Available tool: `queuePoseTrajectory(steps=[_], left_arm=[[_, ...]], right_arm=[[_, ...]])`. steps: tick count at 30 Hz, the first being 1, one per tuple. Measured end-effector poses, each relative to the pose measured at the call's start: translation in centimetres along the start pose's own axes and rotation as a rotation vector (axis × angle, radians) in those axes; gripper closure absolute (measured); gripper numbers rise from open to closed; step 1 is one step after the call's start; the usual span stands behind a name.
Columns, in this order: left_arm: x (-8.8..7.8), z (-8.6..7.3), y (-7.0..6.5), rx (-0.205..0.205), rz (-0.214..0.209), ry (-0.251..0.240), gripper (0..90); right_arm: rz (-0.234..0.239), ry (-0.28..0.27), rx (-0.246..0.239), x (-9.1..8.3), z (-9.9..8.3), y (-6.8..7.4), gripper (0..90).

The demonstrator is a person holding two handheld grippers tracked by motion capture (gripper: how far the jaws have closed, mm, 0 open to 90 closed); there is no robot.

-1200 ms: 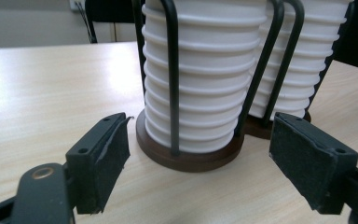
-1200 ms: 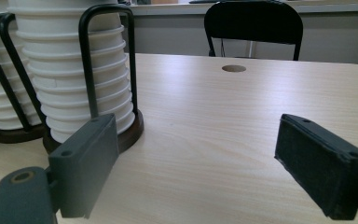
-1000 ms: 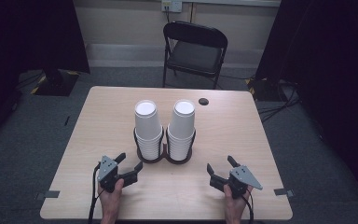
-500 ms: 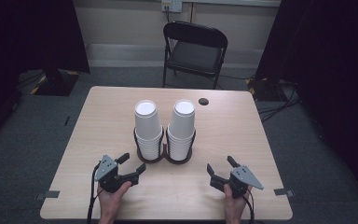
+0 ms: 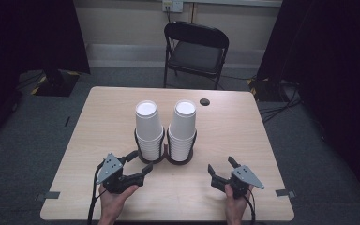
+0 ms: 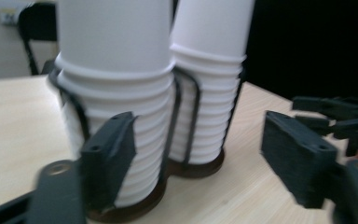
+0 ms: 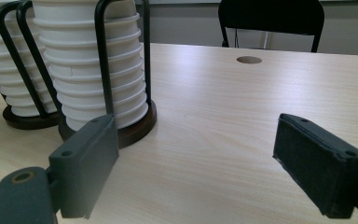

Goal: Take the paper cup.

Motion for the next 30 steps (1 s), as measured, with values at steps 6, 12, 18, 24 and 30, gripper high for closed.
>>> queuePoseTrajectory(steps=[6, 12, 18, 24, 30], left_arm=[[0.8, 1.1, -0.8, 0.035, -0.050, 0.010, 28.9], [2.4, 1.9, -0.6, 0.016, -0.080, 0.042, 28.5], [3.4, 2.5, -1.0, 0.032, -0.101, 0.046, 25.6], [4.6, 3.7, -1.9, 0.063, -0.129, 0.057, 25.3], [5.7, 4.9, -2.5, 0.097, -0.122, 0.069, 23.6]], right_arm=[[-0.004, 0.011, -0.004, 0.1, 0.0, 0.0, 13.5], [-0.006, 0.013, 0.006, 0.1, 0.0, -0.1, 13.7], [-0.009, 0.016, 0.003, 0.1, 0.0, -0.1, 13.9], [-0.019, 0.012, 0.014, 0.1, 0.0, -0.2, 13.7], [-0.018, 0.012, 0.011, 0.1, 0.0, -0.1, 13.7]])
Point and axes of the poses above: each handheld gripper's, and its own axes: x roughly forward along the jaws, z roughly out of its top, y roughly to its left, the point moved 2 cm from there along x, roughly forward along the jaws, and after that the axes turned 10 degrees about -y, right-handed, at the moved point
